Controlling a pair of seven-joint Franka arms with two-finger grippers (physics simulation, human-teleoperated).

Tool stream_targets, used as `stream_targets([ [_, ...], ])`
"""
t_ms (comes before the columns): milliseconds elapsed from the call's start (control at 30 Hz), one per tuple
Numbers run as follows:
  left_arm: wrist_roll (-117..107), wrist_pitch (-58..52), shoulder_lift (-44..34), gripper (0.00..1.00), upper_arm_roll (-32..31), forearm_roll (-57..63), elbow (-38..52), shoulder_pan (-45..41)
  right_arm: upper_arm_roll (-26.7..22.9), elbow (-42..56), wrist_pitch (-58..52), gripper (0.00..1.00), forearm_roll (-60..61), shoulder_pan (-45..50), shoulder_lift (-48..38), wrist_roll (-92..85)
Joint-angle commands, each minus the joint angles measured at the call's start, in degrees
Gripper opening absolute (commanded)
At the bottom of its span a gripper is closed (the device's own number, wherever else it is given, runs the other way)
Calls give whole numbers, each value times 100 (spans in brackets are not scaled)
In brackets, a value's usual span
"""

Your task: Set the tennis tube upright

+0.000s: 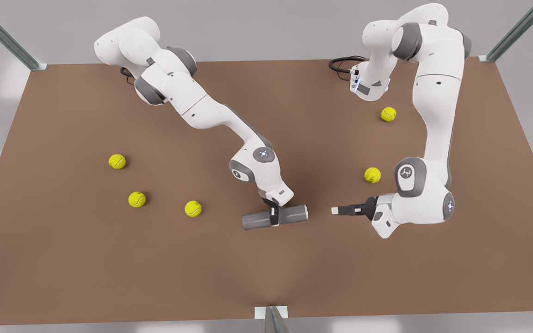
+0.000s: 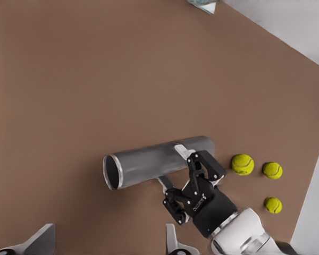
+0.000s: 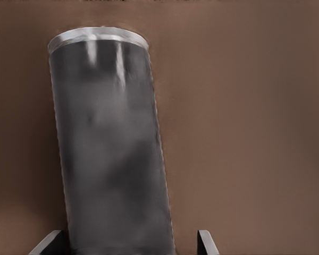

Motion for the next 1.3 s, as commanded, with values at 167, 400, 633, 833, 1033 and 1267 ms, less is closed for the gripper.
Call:
stream_targets([
  [167, -233, -1101, -602, 100, 583, 229, 33, 19, 247, 0, -425, 100, 248, -81, -438, -292],
  [400, -189, -1400, -681, 100, 583, 704, 33, 19, 221, -896, -4319, 100, 2956, -3113, -3664, 1897],
  [633, -145, -328, -136, 100, 250, -70, 60, -69, -17, -2830, -4135, 100, 2982, -4177, -5079, 3513],
  [833, 75, 753, 655, 100, -375, -536, 253, -86, -17, -2733, -4302, 100, 2982, -4168, -5079, 4235],
  [1033, 822, 1896, 656, 100, -630, -1696, -634, -130, -25, -2759, -4293, 100, 2982, -4291, -5062, 4156],
  [1267, 1947, 2467, 295, 100, -559, -2504, -1566, -86, -43, -2795, -4390, 100, 2965, -4704, -4939, 4147],
])
